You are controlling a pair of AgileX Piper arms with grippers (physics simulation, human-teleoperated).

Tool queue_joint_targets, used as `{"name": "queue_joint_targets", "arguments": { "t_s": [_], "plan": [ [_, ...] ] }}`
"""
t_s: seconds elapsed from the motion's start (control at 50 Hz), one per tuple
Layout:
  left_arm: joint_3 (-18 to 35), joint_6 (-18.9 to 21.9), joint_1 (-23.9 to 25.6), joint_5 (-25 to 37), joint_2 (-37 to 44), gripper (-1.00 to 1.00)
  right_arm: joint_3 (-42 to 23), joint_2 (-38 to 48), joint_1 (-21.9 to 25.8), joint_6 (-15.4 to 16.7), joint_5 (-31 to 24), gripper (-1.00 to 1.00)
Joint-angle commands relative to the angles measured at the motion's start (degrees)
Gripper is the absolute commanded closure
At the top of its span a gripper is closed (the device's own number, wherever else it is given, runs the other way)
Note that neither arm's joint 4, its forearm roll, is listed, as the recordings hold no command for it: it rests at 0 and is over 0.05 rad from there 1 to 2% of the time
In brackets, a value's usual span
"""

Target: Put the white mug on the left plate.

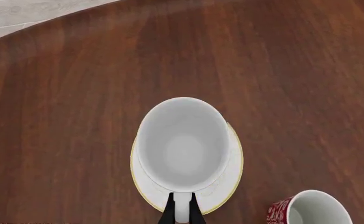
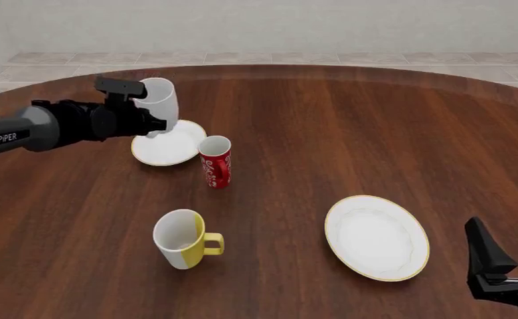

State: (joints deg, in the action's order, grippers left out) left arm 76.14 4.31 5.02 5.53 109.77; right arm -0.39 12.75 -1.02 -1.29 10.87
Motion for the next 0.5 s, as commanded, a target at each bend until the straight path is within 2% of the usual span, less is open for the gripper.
{"name": "queue_joint_targets", "arguments": {
  "t_s": [0.02,0.5],
  "plan": [
    [0.00,0.08,-0.44,-0.57,0.95,1.00,0.08,0.35,0.07,0.00,0.33,-1.00],
    [-0.46,0.23,0.61,-0.48,3.16,1.00,0.23,0.27,0.09,0.13,0.49,-1.00]
  ]
}}
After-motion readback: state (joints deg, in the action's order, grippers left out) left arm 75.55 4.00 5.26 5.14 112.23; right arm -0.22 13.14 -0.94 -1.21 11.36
